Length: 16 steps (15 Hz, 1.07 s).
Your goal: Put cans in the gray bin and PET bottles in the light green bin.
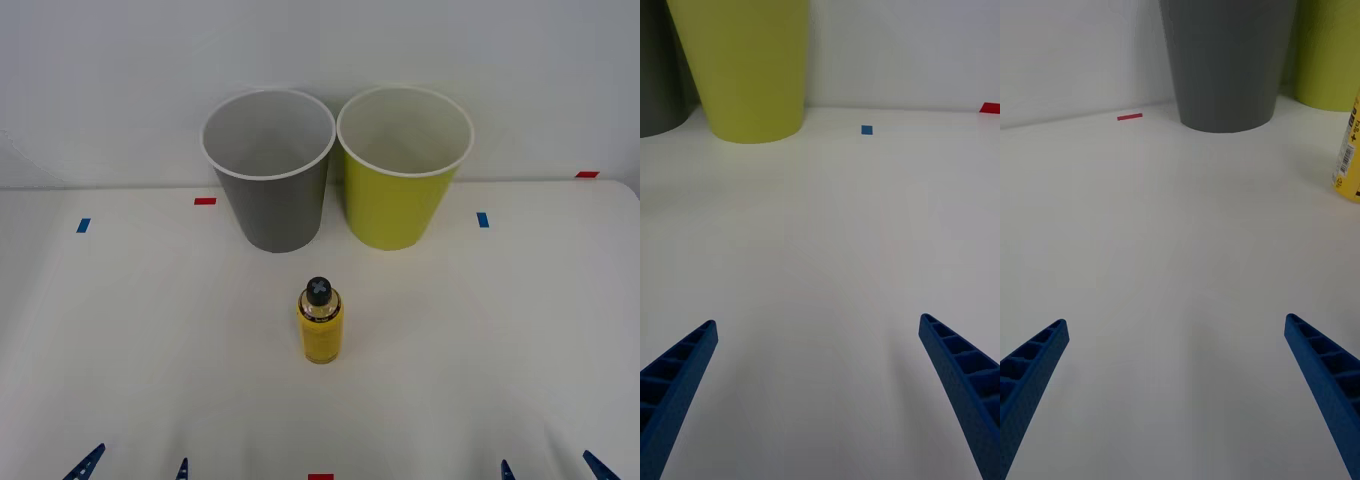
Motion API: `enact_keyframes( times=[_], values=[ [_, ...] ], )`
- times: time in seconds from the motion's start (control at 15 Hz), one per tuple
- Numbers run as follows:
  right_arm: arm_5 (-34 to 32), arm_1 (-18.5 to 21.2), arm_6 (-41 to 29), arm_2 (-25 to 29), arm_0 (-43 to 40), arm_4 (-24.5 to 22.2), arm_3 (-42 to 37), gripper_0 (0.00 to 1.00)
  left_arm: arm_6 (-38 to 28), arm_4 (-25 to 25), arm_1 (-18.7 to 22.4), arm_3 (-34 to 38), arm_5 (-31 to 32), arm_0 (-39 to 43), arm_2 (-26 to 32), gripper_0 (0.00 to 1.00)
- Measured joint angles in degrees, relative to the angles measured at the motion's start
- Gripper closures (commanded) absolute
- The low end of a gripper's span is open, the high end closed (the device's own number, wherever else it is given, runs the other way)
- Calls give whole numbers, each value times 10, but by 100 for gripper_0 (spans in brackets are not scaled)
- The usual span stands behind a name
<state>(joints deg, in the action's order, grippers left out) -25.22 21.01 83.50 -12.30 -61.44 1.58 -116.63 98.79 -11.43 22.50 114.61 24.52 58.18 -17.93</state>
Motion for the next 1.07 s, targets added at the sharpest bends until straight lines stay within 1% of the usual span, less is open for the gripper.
enact_keyframes(
  times=[1.07],
  values=[
    [0, 0, 0, 0, 0, 0, 0, 7, 0, 0, 0, 0, 0, 0, 0, 0]
  ],
)
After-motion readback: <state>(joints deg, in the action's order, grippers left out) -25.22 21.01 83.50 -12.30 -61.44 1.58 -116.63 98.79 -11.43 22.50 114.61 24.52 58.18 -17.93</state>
